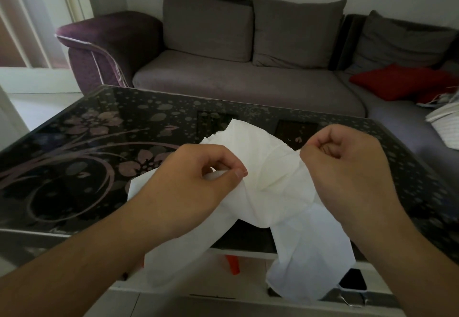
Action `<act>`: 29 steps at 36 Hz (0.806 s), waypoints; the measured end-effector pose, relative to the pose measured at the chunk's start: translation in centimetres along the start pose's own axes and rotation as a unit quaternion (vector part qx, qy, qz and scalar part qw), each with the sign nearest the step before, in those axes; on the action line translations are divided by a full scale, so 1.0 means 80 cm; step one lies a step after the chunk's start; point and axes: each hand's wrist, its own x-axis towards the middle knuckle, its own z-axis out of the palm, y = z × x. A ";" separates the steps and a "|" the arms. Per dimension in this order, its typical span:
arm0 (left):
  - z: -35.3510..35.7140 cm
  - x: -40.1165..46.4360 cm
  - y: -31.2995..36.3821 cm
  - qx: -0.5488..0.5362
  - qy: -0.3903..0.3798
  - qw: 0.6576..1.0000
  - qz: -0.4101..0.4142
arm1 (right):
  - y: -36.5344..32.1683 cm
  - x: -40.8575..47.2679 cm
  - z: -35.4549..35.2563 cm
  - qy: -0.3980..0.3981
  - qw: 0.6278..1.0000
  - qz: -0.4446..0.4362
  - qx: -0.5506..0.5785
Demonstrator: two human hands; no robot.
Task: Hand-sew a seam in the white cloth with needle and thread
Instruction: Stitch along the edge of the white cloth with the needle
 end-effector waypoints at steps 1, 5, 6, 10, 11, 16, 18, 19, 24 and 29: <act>-0.001 0.000 0.000 -0.004 -0.001 1.000 0.001 | 0.000 0.001 -0.001 0.001 1.000 0.003 0.008; -0.003 0.001 0.002 -0.015 -0.001 1.000 0.000 | -0.002 0.001 -0.004 0.002 0.999 0.017 0.040; -0.004 0.001 0.002 -0.016 -0.001 1.000 0.000 | -0.002 0.002 -0.004 0.002 0.999 0.022 0.049; -0.005 0.000 0.002 -0.021 -0.002 1.000 0.000 | -0.003 0.004 -0.010 -0.055 0.973 0.088 0.208; -0.005 0.000 0.003 -0.020 -0.002 1.000 0.000 | -0.003 0.004 -0.012 -0.067 0.961 0.093 0.250; -0.005 -0.001 0.002 -0.013 -0.007 1.000 -0.001 | -0.003 0.002 -0.011 -0.108 0.947 0.094 0.288; -0.006 -0.002 0.002 -0.011 -0.010 1.000 0.000 | -0.005 -0.001 -0.005 -0.132 0.959 0.096 0.233; -0.006 -0.002 0.002 -0.012 -0.012 1.000 0.001 | -0.007 -0.003 0.000 -0.152 0.963 0.090 0.205; -0.006 -0.004 0.007 -0.021 -0.028 0.999 0.010 | -0.018 -0.014 0.014 -0.300 0.947 0.032 0.105; -0.005 -0.005 0.012 -0.012 -0.037 0.999 0.028 | -0.017 -0.016 0.018 -0.322 0.941 0.011 0.106</act>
